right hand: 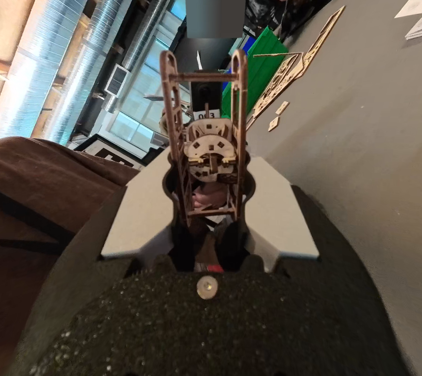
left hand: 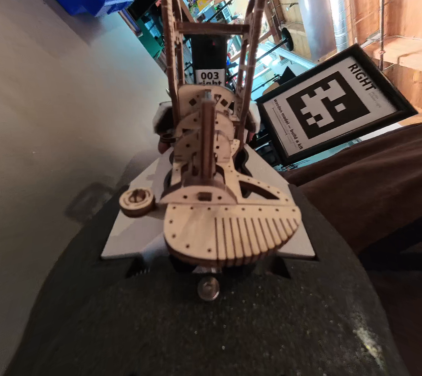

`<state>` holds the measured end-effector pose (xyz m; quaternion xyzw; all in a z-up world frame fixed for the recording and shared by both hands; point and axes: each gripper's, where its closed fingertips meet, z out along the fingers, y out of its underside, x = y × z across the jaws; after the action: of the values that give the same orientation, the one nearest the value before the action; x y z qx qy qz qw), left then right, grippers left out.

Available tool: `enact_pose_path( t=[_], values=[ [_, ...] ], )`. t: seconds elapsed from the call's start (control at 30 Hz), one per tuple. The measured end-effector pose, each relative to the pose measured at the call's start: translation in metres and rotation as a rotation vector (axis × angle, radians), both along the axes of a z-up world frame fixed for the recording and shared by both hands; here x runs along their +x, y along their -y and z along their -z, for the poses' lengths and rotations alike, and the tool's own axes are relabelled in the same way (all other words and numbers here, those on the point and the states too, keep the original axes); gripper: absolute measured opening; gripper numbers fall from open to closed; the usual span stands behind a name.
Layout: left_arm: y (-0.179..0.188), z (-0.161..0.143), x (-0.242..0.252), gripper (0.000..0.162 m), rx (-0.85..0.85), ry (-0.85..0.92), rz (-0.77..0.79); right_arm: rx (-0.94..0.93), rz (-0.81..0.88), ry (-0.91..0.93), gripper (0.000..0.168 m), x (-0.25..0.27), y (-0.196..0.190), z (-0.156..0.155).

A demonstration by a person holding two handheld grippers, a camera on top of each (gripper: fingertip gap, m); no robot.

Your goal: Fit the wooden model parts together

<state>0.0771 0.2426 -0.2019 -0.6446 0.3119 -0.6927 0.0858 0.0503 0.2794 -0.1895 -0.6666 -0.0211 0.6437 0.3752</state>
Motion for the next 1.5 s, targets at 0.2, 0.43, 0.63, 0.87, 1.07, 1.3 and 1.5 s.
enact_pose_path(
  t=[0.2, 0.43, 0.63, 0.87, 1.07, 1.3, 1.5],
  values=[
    [0.001, 0.005, -0.003, 0.049, 0.005, -0.033, 0.024, -0.02, -0.027, -0.013, 0.054, -0.005, -0.001, 0.002],
    [0.003, 0.006, -0.002, 0.05, -0.025, -0.039, 0.033, -0.026, -0.034, 0.03, 0.051, -0.005, 0.0, 0.005],
    [0.005, 0.008, -0.001, 0.05, -0.019, -0.054, 0.046, -0.017, -0.028, 0.078, 0.051, -0.005, 0.001, 0.008],
    [0.003, 0.019, -0.002, 0.049, -0.002, -0.111, 0.044, -0.087, -0.004, 0.116, 0.079, -0.006, -0.002, 0.021],
    [0.009, 0.024, -0.001, 0.049, 0.038, -0.144, 0.069, -0.099, -0.063, 0.096, 0.063, -0.018, 0.002, 0.023],
    [0.01, 0.021, -0.003, 0.049, 0.107, -0.142, 0.083, -0.056, -0.092, 0.116, 0.059, -0.019, 0.007, 0.018],
    [0.013, 0.022, -0.004, 0.049, 0.135, -0.154, 0.1, -0.065, -0.122, 0.126, 0.059, -0.019, 0.011, 0.021]
  ],
)
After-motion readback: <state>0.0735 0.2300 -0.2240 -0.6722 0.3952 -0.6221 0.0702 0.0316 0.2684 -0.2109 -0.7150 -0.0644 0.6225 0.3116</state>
